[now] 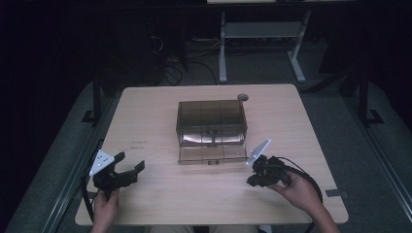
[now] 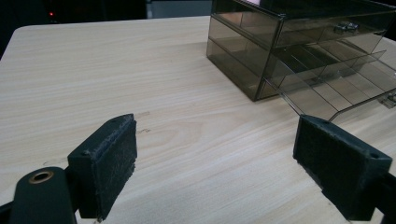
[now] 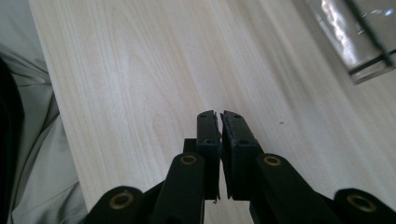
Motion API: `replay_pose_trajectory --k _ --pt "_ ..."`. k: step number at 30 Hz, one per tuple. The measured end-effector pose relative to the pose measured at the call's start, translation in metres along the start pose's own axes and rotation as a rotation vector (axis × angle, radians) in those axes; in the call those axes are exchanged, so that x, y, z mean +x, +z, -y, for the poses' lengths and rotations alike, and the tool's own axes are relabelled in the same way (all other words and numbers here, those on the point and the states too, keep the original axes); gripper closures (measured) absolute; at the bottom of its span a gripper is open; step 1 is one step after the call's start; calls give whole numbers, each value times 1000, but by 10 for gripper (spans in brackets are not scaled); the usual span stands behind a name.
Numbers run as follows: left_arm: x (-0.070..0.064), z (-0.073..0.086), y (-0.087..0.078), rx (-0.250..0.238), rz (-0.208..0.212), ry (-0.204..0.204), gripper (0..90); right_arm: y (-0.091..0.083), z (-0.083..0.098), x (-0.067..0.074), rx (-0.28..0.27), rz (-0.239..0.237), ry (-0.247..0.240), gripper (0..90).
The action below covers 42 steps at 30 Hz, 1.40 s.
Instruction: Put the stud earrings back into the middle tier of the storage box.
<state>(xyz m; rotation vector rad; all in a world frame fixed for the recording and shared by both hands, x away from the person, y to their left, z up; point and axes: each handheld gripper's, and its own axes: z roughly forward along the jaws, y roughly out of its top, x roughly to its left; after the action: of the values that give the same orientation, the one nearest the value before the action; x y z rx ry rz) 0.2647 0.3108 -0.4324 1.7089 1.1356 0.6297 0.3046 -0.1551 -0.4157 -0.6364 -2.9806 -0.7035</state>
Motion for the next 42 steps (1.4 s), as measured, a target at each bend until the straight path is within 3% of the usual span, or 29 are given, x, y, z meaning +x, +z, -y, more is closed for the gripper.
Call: replay_pose_trajectory --k 16,33,42 --pt "-4 0 6 15 6 1 130 -12 -22 -17 -40 0 -7 854" --pt "-3 0 6 14 5 3 131 -23 -37 -25 -45 21 -9 854" --pt "-3 0 5 13 3 4 131 -25 -54 -29 -39 27 -29 854"
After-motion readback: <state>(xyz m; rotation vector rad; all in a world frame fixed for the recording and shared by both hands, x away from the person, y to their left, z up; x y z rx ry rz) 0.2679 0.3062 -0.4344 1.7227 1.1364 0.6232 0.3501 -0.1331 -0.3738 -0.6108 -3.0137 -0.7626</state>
